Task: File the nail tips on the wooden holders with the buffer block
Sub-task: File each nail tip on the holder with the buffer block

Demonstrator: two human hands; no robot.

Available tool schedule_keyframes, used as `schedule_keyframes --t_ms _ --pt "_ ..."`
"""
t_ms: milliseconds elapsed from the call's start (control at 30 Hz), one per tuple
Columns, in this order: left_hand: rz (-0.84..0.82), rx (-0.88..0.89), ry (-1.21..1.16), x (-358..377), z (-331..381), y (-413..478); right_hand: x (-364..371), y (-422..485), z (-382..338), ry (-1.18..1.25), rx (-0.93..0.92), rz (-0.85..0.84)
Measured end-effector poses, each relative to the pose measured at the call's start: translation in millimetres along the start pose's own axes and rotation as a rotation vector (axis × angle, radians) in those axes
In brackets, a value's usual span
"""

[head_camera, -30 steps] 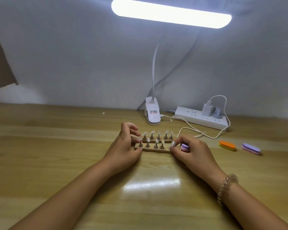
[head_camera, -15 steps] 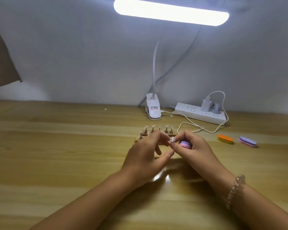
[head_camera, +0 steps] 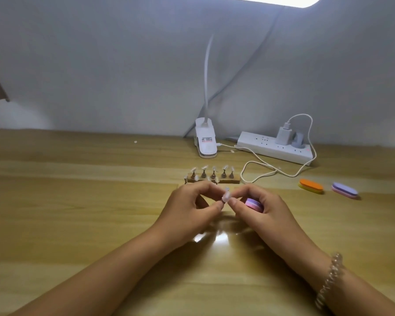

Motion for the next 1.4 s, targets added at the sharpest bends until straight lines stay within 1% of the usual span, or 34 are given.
schedule_keyframes --t_ms 100,267,333,400,467,533,567,633,733,800,933,1000,1067,1100,1167,1200,1300,1333,1400 --pt "0.002 -0.051 -0.052 -2.1 -3.3 1.1 3.3 0.0 3.1 -0.041 0.003 -0.023" --pt "-0.105 -0.092 -0.106 -2.3 -3.7 4.0 -5.1 0.3 15.5 0.103 0.137 0.02" --pt "-0.126 -0.084 -0.118 -0.9 -2.8 4.0 -3.5 -0.4 10.4 0.114 0.099 0.023" --pt "-0.127 -0.053 -0.072 1.0 -2.6 3.5 -1.1 -2.2 -0.3 0.089 0.019 0.027" --pt "-0.134 -0.016 -0.011 2.4 -2.8 3.0 0.6 -4.5 -10.8 -0.033 -0.085 0.022" --pt "-0.139 0.014 0.038 2.1 -2.9 2.9 4.7 -5.7 -15.9 -0.226 -0.162 -0.004" --pt "-0.133 0.021 0.05 1.3 -2.7 3.0 6.6 -6.0 -15.8 -0.281 -0.167 -0.018" --pt "-0.109 0.021 0.046 0.0 -2.2 3.0 8.8 -6.8 -14.0 -0.275 -0.143 -0.051" --pt "-0.066 0.029 0.068 -1.9 -1.2 2.5 10.6 -10.2 -14.1 -0.277 -0.153 -0.075" --pt "-0.058 0.038 0.106 -2.6 -0.9 2.3 8.9 -10.2 -16.7 -0.298 -0.174 -0.045" --pt "-0.128 0.084 0.227 1.7 2.2 0.6 -7.7 -5.0 -13.2 -0.229 -0.127 0.129" --pt "-0.128 0.071 0.222 0.7 0.9 1.5 -6.1 -8.5 -15.7 -0.299 -0.156 0.128" --pt "-0.117 0.046 0.17 -2.2 -0.6 2.7 0.1 -10.9 -18.7 -0.356 -0.2 0.076" --pt "-0.126 0.046 0.167 -2.0 -0.4 2.7 -0.9 -9.6 -16.6 -0.332 -0.188 0.077" --pt "-0.161 0.075 0.213 1.5 2.2 1.0 -9.7 -5.9 -10.1 -0.227 -0.124 0.144" --pt "-0.174 0.085 0.229 3.1 3.4 0.5 -11.6 -5.4 -9.1 -0.212 -0.112 0.164" --pt "-0.156 0.062 0.173 0.1 1.9 1.3 -1.3 -9.4 -18.2 -0.313 -0.19 0.1" --pt "-0.152 0.055 0.167 -0.5 1.3 1.7 -0.3 -9.2 -17.5 -0.298 -0.191 0.086" --pt "-0.168 0.068 0.22 2.1 2.0 1.1 -8.3 -5.4 -8.9 -0.196 -0.109 0.131"
Point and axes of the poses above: each hand's wrist, its own y-axis towards the middle knuckle, its own x-axis out of the palm, z = x × y, the point moved 6 cm from there along y, towards the middle knuckle, and after that the axes turned 2 degrees about -z, right-handed, at the moved point
